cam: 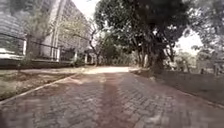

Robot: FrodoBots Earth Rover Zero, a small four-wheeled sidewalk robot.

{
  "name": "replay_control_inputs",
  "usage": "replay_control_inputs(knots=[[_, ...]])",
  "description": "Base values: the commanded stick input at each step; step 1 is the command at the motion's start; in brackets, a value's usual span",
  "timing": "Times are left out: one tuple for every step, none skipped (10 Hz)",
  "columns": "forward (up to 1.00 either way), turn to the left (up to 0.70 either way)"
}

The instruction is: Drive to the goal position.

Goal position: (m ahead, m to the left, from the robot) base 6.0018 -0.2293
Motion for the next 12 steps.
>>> replay_control_inputs(knots=[[0.85,0.00],[0.85,0.00],[0.85,0.00],[0.85,0.00],[0.85,0.00],[0.85,0.00],[0.85,0.00],[0.85,0.00],[0.85,0.00],[0.85,0.00],[0.85,0.00],[0.85,0.00]])
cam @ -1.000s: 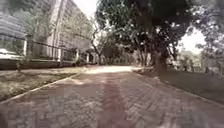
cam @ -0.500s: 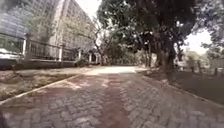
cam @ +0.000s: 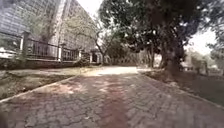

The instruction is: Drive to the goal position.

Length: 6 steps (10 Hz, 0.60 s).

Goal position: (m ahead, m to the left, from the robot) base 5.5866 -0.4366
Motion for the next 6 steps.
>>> replay_control_inputs(knots=[[0.85,0.00],[0.85,0.00],[0.85,0.00],[0.85,0.00],[0.85,0.00],[0.85,0.00]])
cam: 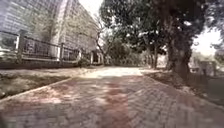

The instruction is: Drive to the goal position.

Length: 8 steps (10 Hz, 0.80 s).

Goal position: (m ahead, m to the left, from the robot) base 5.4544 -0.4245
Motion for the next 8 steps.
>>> replay_control_inputs(knots=[[0.85,0.00],[0.85,0.00],[0.85,0.00],[0.85,0.00],[0.85,0.00],[0.85,0.00],[0.85,0.00],[0.85,0.00]])
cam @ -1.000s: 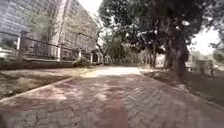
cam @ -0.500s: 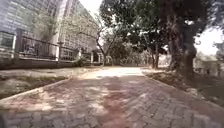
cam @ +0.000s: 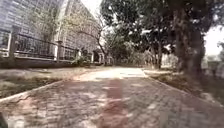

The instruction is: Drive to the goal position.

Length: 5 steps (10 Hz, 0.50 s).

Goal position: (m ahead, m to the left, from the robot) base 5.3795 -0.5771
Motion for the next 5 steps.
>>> replay_control_inputs(knots=[[0.85,0.00],[0.85,0.00],[0.85,0.00],[0.85,0.00],[0.85,0.00]])
